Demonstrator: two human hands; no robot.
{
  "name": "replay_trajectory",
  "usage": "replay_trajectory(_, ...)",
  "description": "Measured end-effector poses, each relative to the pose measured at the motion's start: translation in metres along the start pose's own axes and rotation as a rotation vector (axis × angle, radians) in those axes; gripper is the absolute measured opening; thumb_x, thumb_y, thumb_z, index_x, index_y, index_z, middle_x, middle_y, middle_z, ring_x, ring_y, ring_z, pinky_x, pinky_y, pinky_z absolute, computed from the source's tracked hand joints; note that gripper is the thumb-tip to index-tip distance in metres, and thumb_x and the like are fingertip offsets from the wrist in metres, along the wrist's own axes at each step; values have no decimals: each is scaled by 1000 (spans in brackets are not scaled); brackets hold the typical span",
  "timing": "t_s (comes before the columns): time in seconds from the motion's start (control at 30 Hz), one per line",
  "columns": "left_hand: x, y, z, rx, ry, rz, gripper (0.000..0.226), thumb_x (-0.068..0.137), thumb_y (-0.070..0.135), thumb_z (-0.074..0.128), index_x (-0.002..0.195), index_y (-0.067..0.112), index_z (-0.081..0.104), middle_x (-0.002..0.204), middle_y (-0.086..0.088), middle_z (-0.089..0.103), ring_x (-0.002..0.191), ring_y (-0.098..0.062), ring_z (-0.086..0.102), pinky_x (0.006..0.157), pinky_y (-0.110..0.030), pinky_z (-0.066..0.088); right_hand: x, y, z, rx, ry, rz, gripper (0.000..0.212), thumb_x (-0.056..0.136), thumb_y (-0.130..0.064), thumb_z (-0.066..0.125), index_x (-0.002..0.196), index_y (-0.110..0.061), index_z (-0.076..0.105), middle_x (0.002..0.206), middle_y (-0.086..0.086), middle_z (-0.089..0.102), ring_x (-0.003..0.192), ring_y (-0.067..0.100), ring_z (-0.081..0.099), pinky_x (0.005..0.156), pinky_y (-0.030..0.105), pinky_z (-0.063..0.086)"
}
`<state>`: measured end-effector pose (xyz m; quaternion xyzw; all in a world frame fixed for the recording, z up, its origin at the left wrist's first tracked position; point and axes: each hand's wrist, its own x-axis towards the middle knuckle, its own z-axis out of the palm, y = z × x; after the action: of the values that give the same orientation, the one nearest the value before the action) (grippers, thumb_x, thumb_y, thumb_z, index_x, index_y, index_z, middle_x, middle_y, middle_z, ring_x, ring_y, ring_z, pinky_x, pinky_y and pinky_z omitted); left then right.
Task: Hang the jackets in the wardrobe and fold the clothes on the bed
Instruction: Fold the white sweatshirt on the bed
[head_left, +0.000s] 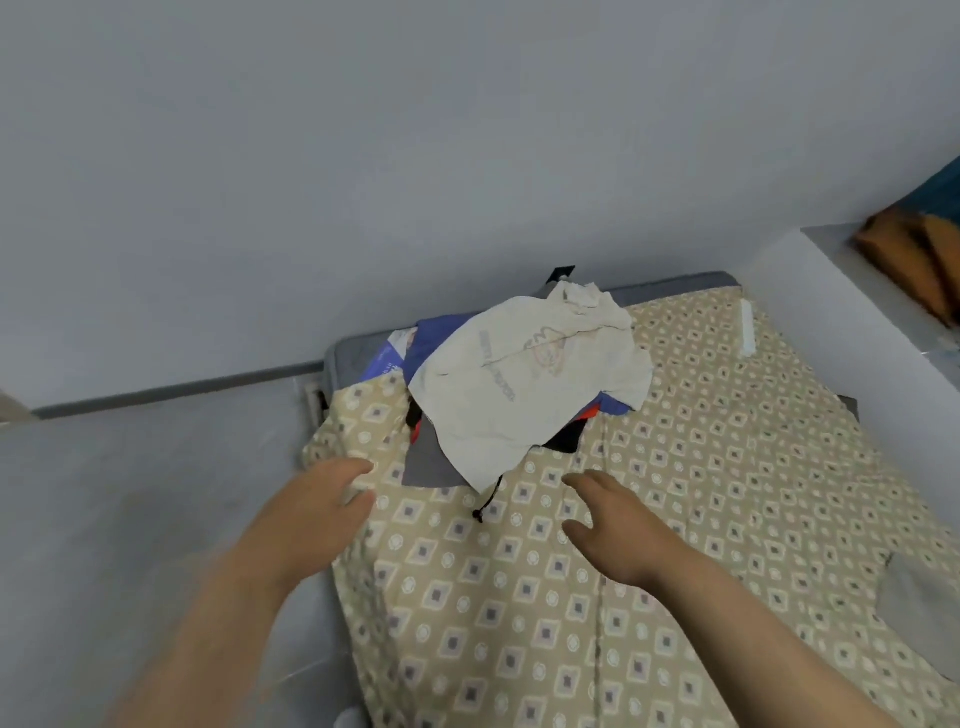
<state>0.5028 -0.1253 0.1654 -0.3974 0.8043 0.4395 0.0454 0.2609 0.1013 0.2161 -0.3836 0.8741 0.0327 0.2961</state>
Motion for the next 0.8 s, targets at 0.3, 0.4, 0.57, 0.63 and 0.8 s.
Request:
replay_trajectory(0.3, 56, -43, 139, -57, 67, -106, 45, 101, 42, 44, 146, 38, 39, 155, 17, 33, 141, -8, 32, 113, -26, 25, 153, 44, 100, -98, -142, -205, 56, 96, -34, 52, 149, -25, 36, 151, -4, 39, 133, 15, 43, 103, 23, 36)
replay_trajectory(0.4, 83, -66, 203, -17, 97, -125, 48, 101, 40, 44, 148, 37, 35, 158, 18, 27, 145, -5, 26, 116, -24, 19, 217, 53, 151, -39, -136, -265, 52, 96, -28, 53, 146, -19, 41, 149, -2, 43, 135, 17, 43, 105, 23, 34)
replay_trajectory(0.57, 128, -98, 304, 169, 132, -101, 56, 102, 37, 37, 155, 33, 20, 163, 10, 14, 150, -11, 8, 121, -28, 8, 300, 57, 217, -248, 66, -387, 30, 92, -35, 54, 113, -15, 50, 119, 4, 50, 112, 28, 50, 82, 36, 43)
replay_trajectory(0.63, 139, -107, 337, 297, 155, -109, 62, 100, 40, 34, 157, 28, 14, 164, 5, 10, 151, -15, 3, 122, -32, -3, 318, 61, 237, -328, 173, -398, 25, 92, -40, 52, 103, -17, 48, 109, 4, 51, 100, 29, 53, 71, 35, 36)
replay_trajectory(0.8, 147, -116, 382, 390, 335, -80, 67, 90, 50, 36, 149, 20, 42, 158, -6, 33, 148, -26, 26, 120, -46, 9, 336, 76, 257, -193, 371, -372, 11, 93, -19, 49, 83, -21, 51, 86, 1, 57, 78, 30, 57, 62, 34, 30)
